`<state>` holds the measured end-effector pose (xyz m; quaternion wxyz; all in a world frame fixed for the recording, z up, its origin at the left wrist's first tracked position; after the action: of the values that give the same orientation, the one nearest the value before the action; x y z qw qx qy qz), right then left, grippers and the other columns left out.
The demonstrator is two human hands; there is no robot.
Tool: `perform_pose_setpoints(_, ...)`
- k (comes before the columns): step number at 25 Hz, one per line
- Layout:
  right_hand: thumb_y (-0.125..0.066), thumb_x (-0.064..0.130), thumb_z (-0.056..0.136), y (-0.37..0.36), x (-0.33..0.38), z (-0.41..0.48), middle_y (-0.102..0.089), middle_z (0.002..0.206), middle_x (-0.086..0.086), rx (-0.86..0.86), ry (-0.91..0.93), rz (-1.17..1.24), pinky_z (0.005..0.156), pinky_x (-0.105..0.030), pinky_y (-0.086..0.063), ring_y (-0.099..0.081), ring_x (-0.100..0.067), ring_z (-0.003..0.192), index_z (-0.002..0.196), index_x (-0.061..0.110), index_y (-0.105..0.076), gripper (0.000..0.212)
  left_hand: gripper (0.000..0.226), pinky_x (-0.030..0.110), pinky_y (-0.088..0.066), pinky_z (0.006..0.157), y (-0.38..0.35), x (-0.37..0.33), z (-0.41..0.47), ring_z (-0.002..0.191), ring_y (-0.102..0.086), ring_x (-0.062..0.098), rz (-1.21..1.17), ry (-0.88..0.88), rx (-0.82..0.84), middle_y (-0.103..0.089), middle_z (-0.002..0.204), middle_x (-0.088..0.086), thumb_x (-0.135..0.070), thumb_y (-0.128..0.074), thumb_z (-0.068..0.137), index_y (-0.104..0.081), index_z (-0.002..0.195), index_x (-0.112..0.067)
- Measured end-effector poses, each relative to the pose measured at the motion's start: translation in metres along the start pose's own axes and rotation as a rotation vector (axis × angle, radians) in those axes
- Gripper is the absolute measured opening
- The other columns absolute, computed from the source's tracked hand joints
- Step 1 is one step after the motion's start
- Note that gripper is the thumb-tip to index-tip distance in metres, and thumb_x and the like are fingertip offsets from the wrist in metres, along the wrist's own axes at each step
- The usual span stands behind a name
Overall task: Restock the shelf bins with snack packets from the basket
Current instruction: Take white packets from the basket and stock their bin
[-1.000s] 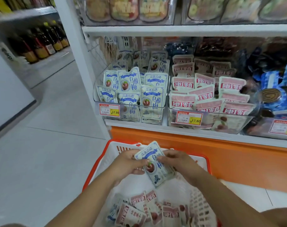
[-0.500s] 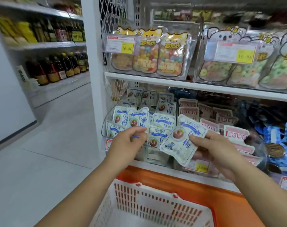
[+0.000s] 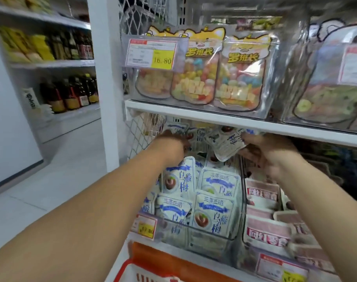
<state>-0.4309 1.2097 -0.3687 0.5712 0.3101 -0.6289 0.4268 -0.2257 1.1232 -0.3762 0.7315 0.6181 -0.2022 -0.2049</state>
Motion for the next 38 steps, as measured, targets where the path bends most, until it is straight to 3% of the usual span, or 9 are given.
perform_pose_setpoints(3,-0.061,0.003,0.092,-0.008,0.006,0.032,-0.073,0.099,-0.006,0.075,0.062,-0.133,0.050,-0.022,-0.055,-0.071,-0.016,0.083,0.106,0.012,-0.065,0.017,0.029,0.041,-0.044,0.101,-0.011,0.006,0.020,0.118,-0.046,0.029,0.011,0.059,0.070,-0.054,0.130,0.003,-0.026,-0.051,0.095,-0.064,0.114,-0.045)
perform_pose_setpoints(7,-0.053,0.008,0.098,-0.025,0.007,0.053,-0.073,0.071,0.005,0.134,0.093,-0.251,0.051,-0.018,-0.056,-0.069,-0.007,0.062,0.090,0.014,-0.064,0.016,0.017,0.022,-0.047,0.084,0.000,0.015,0.019,0.096,-0.063,0.018,-0.264,0.080,0.031,-0.065,0.111,-0.002,-0.025,-0.071,0.087,-0.071,0.105,-0.027)
perform_pose_setpoints(12,-0.065,0.008,0.090,-0.058,-0.004,0.065,-0.065,0.106,-0.020,0.154,0.084,-0.497,0.057,-0.023,-0.052,-0.058,-0.019,0.075,0.105,0.005,-0.061,0.016,0.017,0.002,-0.032,0.056,0.009,0.029,-0.010,0.081,-0.053,0.009,-0.562,0.123,-0.174,-0.055,0.095,-0.007,-0.021,-0.075,0.083,-0.072,0.100,-0.023)
perform_pose_setpoints(16,-0.073,0.019,0.085,-0.078,-0.016,0.053,-0.060,0.095,0.003,0.241,0.170,-0.958,0.067,-0.014,-0.043,-0.057,-0.011,0.084,0.110,0.010,-0.057,0.031,0.011,0.005,-0.038,0.050,0.000,0.041,-0.018,0.078,-0.055,0.008,-0.757,0.210,-0.234,-0.056,0.096,-0.007,-0.021,-0.075,0.084,-0.068,0.090,-0.028)
perform_pose_setpoints(21,-0.071,0.050,0.081,-0.092,-0.028,0.049,-0.065,0.121,0.005,0.333,0.303,-1.352,0.085,-0.030,-0.050,-0.061,-0.015,0.096,0.127,0.028,-0.059,0.053,0.010,0.010,-0.035,0.045,-0.002,0.036,-0.007,0.057,-0.052,0.000,-0.652,0.228,-0.201,-0.058,0.074,-0.013,-0.024,-0.077,0.082,-0.069,0.085,-0.030)
perform_pose_setpoints(27,-0.065,0.060,0.082,-0.070,-0.002,0.032,-0.059,0.125,0.009,0.259,0.285,-1.541,0.076,-0.024,-0.044,-0.055,-0.014,0.105,0.127,0.034,-0.058,0.053,0.026,0.022,-0.049,0.071,-0.003,0.033,-0.008,0.079,-0.061,0.016,-0.560,0.256,-0.200,-0.064,0.123,0.000,-0.028,-0.071,0.087,-0.070,0.113,-0.027)
perform_pose_setpoints(31,-0.081,0.036,0.076,-0.041,-0.006,0.018,-0.059,0.118,0.004,0.429,0.052,-1.329,0.079,-0.023,-0.041,-0.055,-0.014,0.105,0.120,0.028,-0.061,0.049,0.031,0.027,-0.049,0.082,0.019,0.025,-0.045,0.096,-0.064,0.018,-0.695,0.177,-0.312,-0.067,0.119,0.003,-0.036,-0.046,0.100,-0.067,0.117,-0.021)
perform_pose_setpoints(34,-0.081,0.011,0.076,-0.033,-0.009,0.027,-0.063,0.120,-0.003,0.360,0.160,-1.071,0.080,-0.022,-0.044,-0.057,-0.015,0.109,0.120,0.022,-0.062,0.048,0.052,0.040,-0.020,0.117,-0.005,-0.016,-0.071,0.146,-0.020,0.015,-0.410,-0.021,-0.070,-0.028,0.157,-0.005,-0.054,-0.024,0.101,-0.028,0.149,-0.035)
perform_pose_setpoints(38,-0.080,0.021,0.077,-0.019,-0.023,0.043,-0.060,0.122,-0.002,0.240,0.235,-1.130,0.092,-0.025,-0.048,-0.058,-0.019,0.110,0.105,0.039,-0.063,0.038,0.059,0.060,0.011,0.116,-0.042,-0.035,-0.060,0.147,0.020,0.016,-0.065,-0.088,0.219,0.016,0.162,-0.008,-0.055,-0.017,0.101,0.013,0.150,-0.042)
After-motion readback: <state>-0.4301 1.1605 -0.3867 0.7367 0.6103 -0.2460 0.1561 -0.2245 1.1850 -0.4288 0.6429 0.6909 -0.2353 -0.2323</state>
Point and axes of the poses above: each hand's wrist, its own z-axis towards the middle knuckle, its own y-axis out of the back of the hand, x = y × z, the point moved 8 cm from there along z, towards the middle knuckle
